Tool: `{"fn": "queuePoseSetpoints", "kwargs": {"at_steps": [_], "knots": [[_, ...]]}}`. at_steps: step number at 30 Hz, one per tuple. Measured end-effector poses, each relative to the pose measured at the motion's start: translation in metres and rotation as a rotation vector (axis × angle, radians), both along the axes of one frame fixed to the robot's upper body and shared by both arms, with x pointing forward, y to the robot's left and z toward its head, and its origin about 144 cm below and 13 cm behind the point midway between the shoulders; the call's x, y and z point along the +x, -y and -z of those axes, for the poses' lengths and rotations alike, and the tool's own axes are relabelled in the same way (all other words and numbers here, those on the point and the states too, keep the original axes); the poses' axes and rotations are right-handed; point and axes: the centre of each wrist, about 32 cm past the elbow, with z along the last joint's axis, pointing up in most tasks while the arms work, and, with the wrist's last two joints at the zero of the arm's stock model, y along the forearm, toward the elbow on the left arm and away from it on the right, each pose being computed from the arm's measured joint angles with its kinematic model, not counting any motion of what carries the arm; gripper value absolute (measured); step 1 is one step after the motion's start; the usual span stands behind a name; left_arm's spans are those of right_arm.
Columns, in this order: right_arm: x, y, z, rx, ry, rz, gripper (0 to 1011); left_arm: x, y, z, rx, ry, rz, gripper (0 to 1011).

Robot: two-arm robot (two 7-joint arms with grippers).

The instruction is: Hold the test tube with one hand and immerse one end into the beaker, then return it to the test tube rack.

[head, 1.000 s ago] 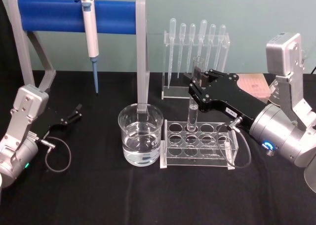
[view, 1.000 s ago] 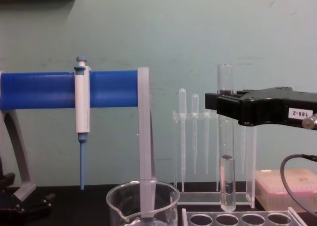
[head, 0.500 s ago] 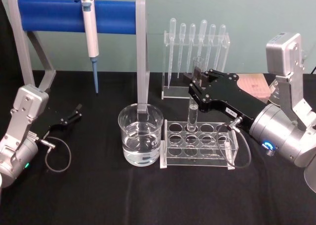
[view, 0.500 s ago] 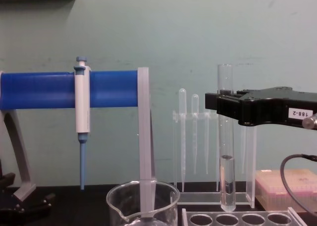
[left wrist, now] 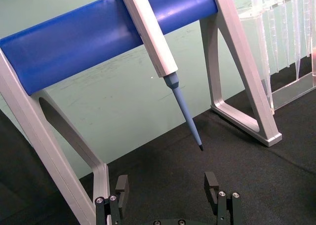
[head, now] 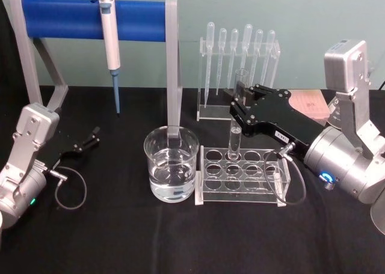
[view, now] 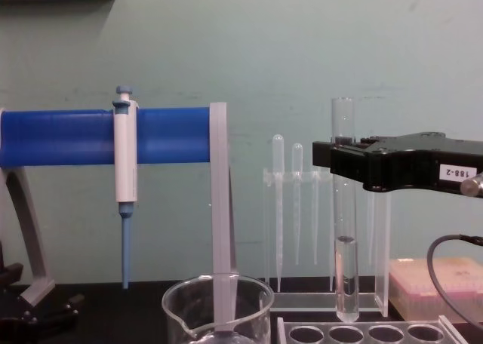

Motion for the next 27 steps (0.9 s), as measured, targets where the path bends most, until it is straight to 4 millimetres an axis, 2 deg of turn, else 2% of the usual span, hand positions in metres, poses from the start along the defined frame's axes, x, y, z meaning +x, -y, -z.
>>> {"fn": "queuePoseSetpoints", "kwargs": {"at_steps": [27], "knots": [[-0.0005,-0.0002,-0.0004,0.001,0.002,0.000,226,0.0000,0.0000,0.0000,0.000,0.000,0.000,1000]]}}
